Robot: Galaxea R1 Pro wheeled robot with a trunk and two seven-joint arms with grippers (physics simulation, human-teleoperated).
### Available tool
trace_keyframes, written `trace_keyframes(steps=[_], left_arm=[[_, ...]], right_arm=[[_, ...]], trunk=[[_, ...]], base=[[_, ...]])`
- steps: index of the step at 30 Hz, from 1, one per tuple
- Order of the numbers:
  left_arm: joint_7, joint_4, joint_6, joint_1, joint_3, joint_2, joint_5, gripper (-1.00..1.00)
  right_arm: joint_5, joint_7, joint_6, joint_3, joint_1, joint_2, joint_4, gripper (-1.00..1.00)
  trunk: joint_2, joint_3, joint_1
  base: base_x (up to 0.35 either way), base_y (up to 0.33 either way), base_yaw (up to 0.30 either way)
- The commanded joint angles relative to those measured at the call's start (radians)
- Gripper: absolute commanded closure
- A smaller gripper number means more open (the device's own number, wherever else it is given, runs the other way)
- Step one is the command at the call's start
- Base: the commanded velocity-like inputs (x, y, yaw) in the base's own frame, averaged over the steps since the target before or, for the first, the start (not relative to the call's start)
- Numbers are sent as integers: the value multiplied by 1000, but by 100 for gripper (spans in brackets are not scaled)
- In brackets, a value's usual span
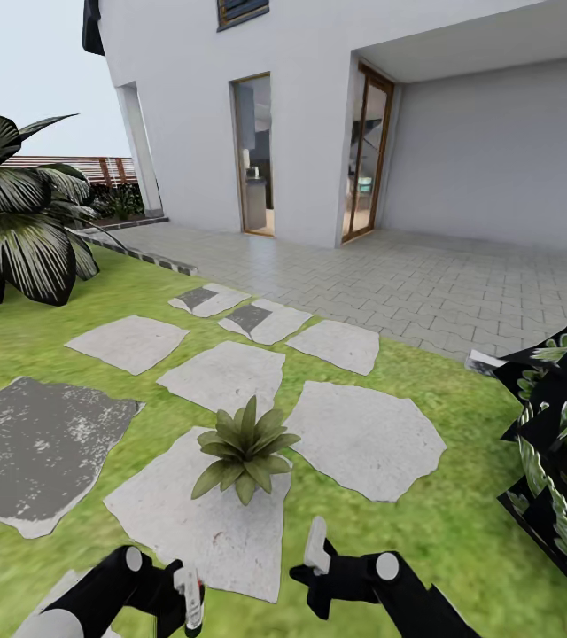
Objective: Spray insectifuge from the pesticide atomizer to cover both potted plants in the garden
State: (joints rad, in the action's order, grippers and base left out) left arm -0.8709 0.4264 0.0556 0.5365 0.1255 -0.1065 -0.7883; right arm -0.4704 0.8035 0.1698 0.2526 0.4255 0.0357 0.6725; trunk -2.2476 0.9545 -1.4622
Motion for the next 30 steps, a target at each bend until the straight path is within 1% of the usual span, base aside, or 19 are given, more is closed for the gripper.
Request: trace_keyframes(steps=[1, 4, 6, 8, 10, 11, 15, 17, 20, 30], left_arm=[[-2, 2, 5, 0, 2, 9, -24, 100], [-2, 1, 2, 0, 1, 34, -53, 100], [-2, 1, -2, 0, 2, 49, -60, 100], [-2, 2, -5, 2, 2, 66, -62, 100], [-4, 3, -5, 2, 2, 74, -61, 100], [-18, 10, -5, 2, 2, 79, -61, 100], [-90, 52, -7, 2, 0, 83, -60, 100], [-108, 72, -7, 2, -1, 88, -60, 100], [-117, 82, -6, 2, 0, 101, -60, 100], [-123, 87, 2, 2, -1, 123, -52, 100]], right_arm=[[-11, 2, 7, -1, 1, 4, 1, 100], [-11, 5, 7, -1, 6, 18, 1, 100], [-11, 9, 7, -1, 8, 27, 1, 100], [-12, 12, 7, 0, 12, 46, 0, 100], [-13, 12, 7, 0, 13, 49, -1, 100], [-13, 12, 7, 1, 13, 49, -2, 100], [-13, 12, 7, 1, 13, 50, -2, 100], [-13, 12, 7, 1, 13, 50, -2, 100], [-13, 11, 7, 1, 13, 50, -2, 100], [-13, 11, 8, 1, 13, 50, -2, 100]], trunk=[[0, 1, 0], [0, 1, 0], [0, 1, 0], [0, 1, 0], [0, 1, 0], [0, 1, 0], [0, 1, 0], [0, 1, 0], [0, 1, 0], [0, 1, 0]], base=[[0, 0, 0], [0, 0, 0], [0, 0, 0], [0, 0, 0], [0, 0, 0], [0, 0, 0], [0, 0, 0], [0, 0, 0], [0, 0, 0], [0, 0, 0]])
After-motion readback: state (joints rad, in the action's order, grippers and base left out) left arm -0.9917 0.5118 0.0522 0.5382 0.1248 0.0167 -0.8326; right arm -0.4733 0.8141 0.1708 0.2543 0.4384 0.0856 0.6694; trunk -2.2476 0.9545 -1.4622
